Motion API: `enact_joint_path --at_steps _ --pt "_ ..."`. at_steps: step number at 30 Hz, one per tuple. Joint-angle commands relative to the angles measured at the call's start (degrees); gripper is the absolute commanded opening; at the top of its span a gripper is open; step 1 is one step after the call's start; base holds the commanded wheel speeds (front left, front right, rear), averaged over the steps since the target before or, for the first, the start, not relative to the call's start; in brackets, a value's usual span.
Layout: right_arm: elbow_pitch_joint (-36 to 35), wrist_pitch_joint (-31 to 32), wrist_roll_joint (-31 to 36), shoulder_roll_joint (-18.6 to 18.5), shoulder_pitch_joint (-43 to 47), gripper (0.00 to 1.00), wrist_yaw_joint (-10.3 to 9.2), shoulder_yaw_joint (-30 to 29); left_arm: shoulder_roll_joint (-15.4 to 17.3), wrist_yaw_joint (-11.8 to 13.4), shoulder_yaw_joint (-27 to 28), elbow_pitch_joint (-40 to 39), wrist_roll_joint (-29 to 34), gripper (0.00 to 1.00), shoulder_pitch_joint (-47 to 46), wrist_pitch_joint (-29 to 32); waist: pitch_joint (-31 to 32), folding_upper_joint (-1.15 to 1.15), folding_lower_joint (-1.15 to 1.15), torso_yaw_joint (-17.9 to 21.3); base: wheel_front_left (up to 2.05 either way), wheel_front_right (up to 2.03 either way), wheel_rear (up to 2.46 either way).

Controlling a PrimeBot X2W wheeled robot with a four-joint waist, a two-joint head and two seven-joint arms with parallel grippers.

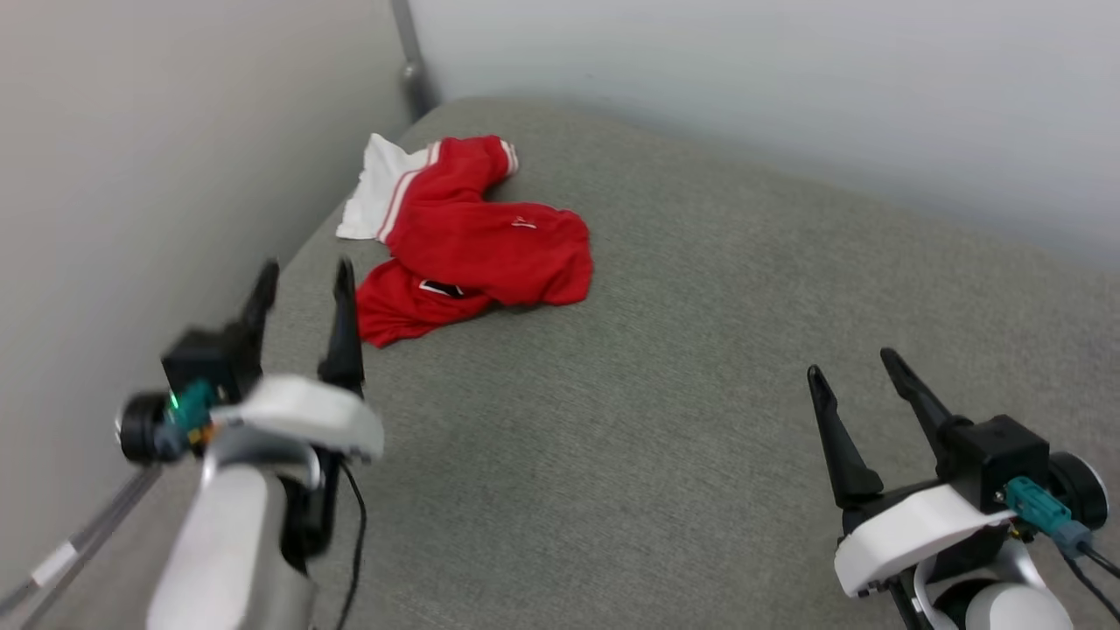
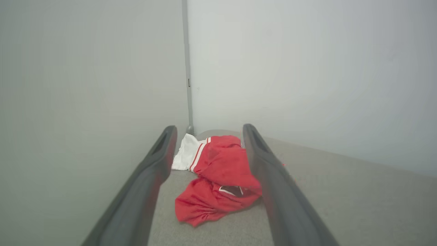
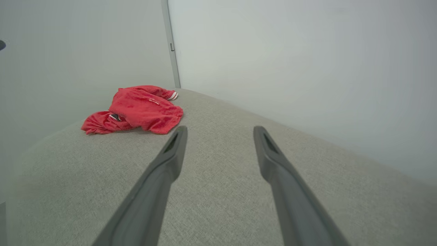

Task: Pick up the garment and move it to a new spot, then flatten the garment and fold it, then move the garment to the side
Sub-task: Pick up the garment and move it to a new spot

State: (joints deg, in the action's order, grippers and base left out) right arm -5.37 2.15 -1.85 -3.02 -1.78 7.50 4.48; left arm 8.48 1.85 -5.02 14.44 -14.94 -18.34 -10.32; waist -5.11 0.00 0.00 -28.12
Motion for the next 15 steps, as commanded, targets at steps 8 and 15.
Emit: enact_joint_path --at_steps 8,15 --pt "-2.76 0.0 0.65 -2.56 -6.21 1.0 -0.03 1.3 6.65 -3.94 4.52 1.86 -7.64 1.0 -23.64 17.02 -11.8 0.0 0.0 10.68 0.0 0.0 0.0" --pt "-3.18 -0.83 -0.17 -3.91 -10.27 1.0 -0.03 2.04 14.66 -3.51 5.18 8.72 -10.52 1.0 -33.96 40.14 -20.2 0.0 0.0 16.87 0.0 0.0 0.0"
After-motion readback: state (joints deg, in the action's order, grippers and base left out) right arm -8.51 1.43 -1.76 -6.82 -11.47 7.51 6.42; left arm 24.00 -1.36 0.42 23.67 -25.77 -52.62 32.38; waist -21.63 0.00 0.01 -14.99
